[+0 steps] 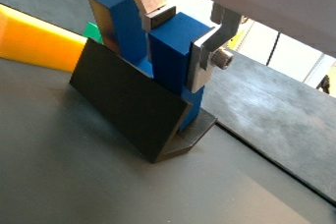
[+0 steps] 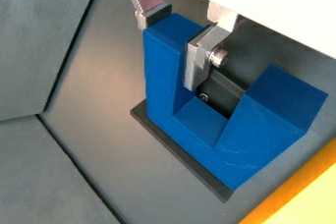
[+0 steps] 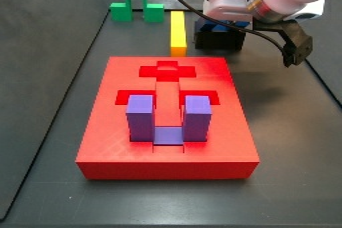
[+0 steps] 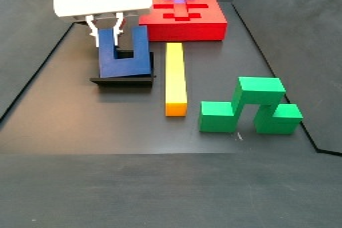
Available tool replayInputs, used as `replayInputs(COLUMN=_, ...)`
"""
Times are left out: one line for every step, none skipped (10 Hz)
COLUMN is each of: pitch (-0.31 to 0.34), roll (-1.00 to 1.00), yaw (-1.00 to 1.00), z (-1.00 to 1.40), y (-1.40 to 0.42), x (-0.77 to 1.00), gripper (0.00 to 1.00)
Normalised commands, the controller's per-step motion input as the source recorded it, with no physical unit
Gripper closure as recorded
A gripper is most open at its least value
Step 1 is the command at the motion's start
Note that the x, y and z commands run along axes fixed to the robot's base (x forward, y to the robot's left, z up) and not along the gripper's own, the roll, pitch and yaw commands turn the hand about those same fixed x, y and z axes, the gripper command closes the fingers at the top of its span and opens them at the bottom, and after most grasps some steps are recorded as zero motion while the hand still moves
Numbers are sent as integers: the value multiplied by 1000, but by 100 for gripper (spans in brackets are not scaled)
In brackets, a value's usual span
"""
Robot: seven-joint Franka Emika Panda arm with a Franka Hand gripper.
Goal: Pick up the blue object. Move up. Place the blue object on the fixture. Regrasp the blue object. Move to above the board. Insert the blue object.
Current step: Regrasp the blue object, then move to above the board.
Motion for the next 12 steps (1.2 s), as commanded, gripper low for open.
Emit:
replayInputs(pitch=0, roll=0, yaw=0, z=0, y=0, x=0, gripper=100)
replayInputs(pitch=0, roll=0, yaw=0, z=0, y=0, x=0, gripper=100)
replayInputs(pitch=0, roll=0, yaw=0, z=0, y=0, x=0, gripper=100)
replayInputs(pitch=0, roll=0, yaw=0, z=0, y=0, x=0, gripper=100)
replayInputs(pitch=0, roll=0, yaw=0, z=0, y=0, x=0, gripper=100)
replayInputs(pitch=0, roll=0, yaw=0, z=0, y=0, x=0, gripper=100)
replayInputs(pitch=0, roll=0, yaw=0, z=0, y=0, x=0, gripper=100)
replayInputs(pitch=0, roll=0, yaw=0, z=0, y=0, x=0, gripper=100)
replayInputs(pitch=0, roll=0, yaw=0, z=0, y=0, x=0, gripper=100)
replayInputs(pitch=0, roll=0, yaw=0, z=0, y=0, x=0, gripper=100)
replayInputs(pitch=0, roll=0, yaw=0, z=1400, y=0, x=0, gripper=100)
replayInputs(pitch=41, roll=-49, yaw=-4, z=1400, y=-11, x=-14, gripper=100)
